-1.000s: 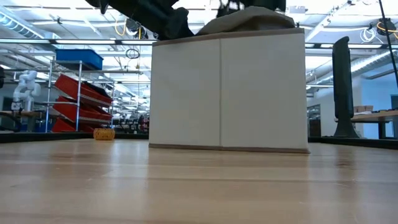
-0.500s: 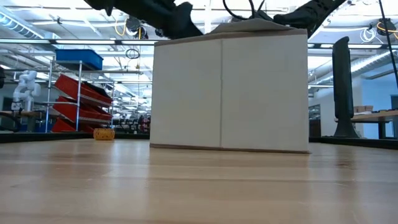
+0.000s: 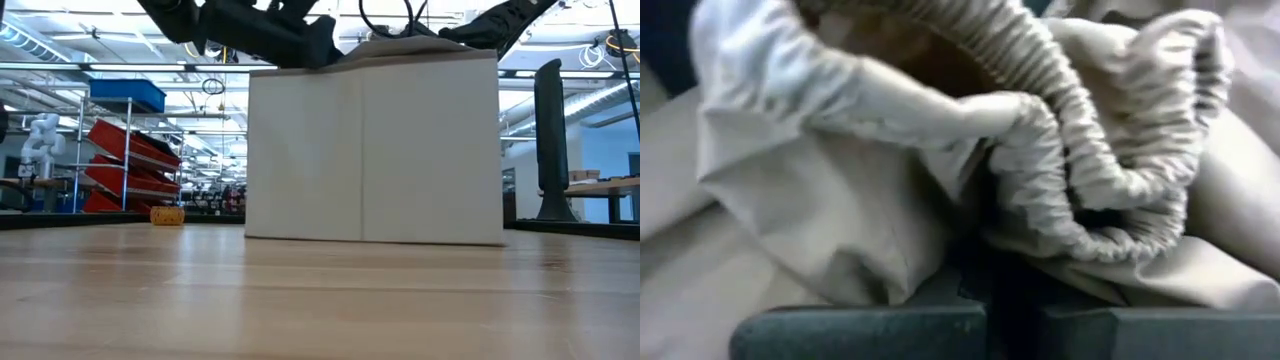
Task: Sort clothes
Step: Put the green and brown jacket into the laundry organizer, then return to Home Position
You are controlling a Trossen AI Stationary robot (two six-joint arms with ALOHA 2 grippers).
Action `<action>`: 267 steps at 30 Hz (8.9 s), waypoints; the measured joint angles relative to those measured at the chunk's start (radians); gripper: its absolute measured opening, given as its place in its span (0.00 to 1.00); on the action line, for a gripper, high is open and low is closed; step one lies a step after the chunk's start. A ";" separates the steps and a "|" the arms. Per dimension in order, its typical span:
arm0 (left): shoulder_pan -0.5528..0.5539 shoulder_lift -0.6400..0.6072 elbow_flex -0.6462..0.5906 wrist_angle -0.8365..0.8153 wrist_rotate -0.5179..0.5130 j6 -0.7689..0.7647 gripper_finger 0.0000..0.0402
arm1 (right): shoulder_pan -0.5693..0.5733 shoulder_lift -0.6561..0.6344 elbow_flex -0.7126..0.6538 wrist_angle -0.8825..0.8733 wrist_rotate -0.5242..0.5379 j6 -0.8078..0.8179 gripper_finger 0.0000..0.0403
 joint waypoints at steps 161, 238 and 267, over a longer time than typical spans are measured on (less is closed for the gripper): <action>0.012 -0.014 -0.027 0.072 0.137 -0.018 0.40 | -0.144 0.028 0.180 -0.454 0.074 -0.259 0.00; -0.076 -0.726 -0.063 -0.635 -0.051 -0.152 0.40 | 0.174 -0.631 0.614 -0.850 0.138 0.243 0.52; -0.076 -1.209 -0.635 -0.567 -0.113 -0.388 0.40 | 0.215 -1.150 -0.635 0.239 0.140 0.467 0.52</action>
